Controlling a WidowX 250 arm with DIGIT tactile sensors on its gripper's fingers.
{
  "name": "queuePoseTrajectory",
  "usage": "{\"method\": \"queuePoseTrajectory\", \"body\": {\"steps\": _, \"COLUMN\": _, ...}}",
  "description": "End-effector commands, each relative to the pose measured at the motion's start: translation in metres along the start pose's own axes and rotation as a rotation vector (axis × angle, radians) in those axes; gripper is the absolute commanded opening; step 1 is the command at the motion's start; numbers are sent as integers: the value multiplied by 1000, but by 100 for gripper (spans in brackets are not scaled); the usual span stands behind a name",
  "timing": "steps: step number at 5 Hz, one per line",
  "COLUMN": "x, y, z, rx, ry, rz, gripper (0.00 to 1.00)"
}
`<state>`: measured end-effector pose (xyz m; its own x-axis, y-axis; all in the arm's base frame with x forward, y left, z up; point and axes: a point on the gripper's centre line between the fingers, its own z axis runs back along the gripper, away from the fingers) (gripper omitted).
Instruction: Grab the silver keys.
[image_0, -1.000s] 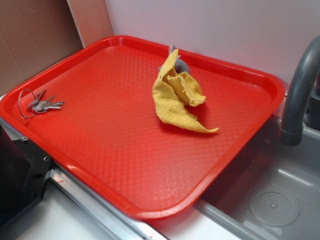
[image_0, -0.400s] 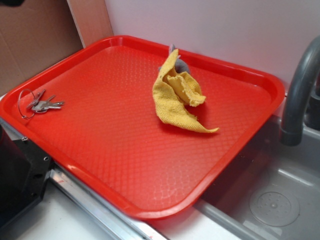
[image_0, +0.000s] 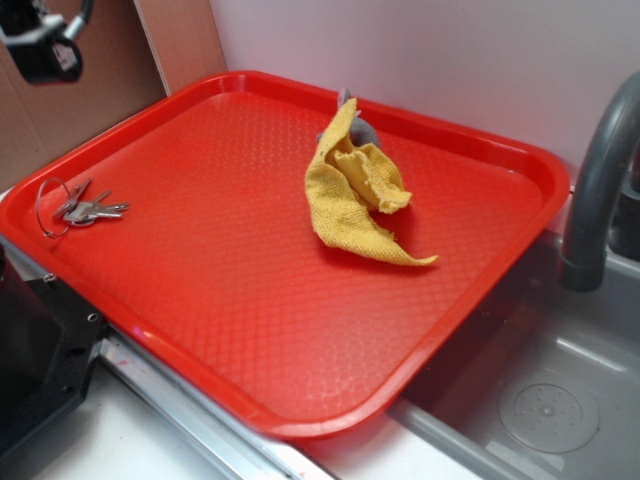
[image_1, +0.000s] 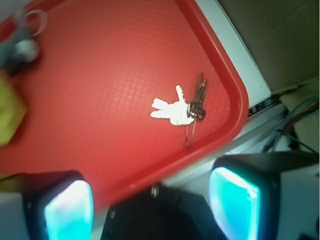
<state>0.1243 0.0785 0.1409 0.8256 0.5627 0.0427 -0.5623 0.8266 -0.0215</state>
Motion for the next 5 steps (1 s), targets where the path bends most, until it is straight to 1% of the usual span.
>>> {"method": "queuePoseTrajectory", "body": {"steps": 1, "x": 3, "y": 23, "z": -39, "rx": 64, "ry": -46, "rz": 26, "gripper": 100}}
{"method": "queuePoseTrajectory", "body": {"steps": 2, "x": -1, "y": 26, "z": -54, "rx": 49, "ry": -10, "rz": 2, "gripper": 100}}
{"method": "queuePoseTrajectory", "body": {"steps": 3, "x": -3, "y": 32, "z": -64, "rx": 50, "ry": 20, "rz": -56, "gripper": 100}}
{"method": "queuePoseTrajectory", "body": {"steps": 4, "x": 1, "y": 31, "z": -70, "rx": 51, "ry": -4, "rz": -119, "gripper": 100}}
{"method": "queuePoseTrajectory", "body": {"steps": 5, "x": 4, "y": 35, "z": -85, "rx": 49, "ry": 12, "rz": -104, "gripper": 100}}
